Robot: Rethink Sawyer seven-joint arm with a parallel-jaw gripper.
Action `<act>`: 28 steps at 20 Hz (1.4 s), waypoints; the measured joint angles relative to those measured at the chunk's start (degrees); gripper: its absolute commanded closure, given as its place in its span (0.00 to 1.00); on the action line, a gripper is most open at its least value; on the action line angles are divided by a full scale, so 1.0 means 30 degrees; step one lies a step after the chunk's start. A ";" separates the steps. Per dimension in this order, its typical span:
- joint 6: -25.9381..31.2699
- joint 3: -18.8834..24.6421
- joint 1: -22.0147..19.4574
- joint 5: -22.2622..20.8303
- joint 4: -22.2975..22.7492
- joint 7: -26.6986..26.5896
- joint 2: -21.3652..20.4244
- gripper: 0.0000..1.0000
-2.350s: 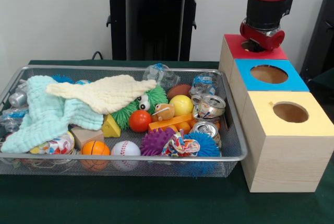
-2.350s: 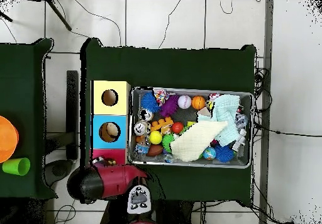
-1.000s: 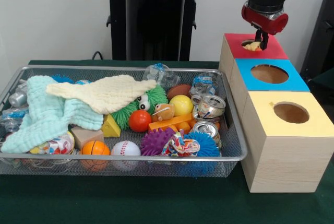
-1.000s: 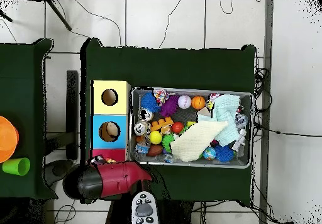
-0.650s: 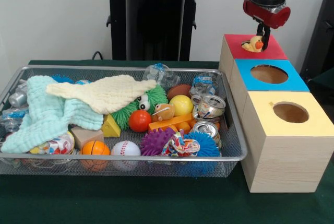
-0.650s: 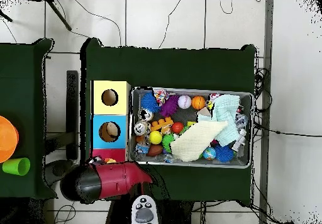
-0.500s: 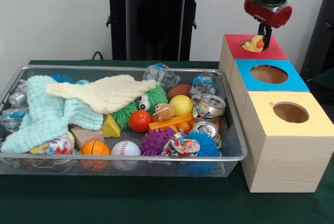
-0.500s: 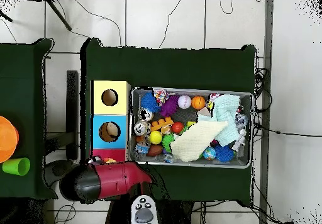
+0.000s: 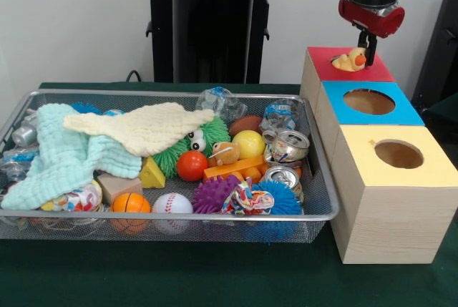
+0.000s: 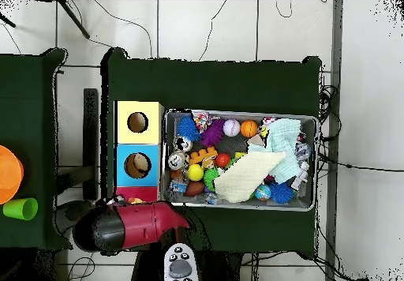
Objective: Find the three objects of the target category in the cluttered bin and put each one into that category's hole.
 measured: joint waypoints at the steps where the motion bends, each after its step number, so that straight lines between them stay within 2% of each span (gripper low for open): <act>1: 0.0000 0.0041 -0.0033 0.0000 0.0003 0.0000 0.0000 1.00; 28: -0.0737 0.0394 -0.0383 0.0004 0.0455 0.0000 -0.0010 1.00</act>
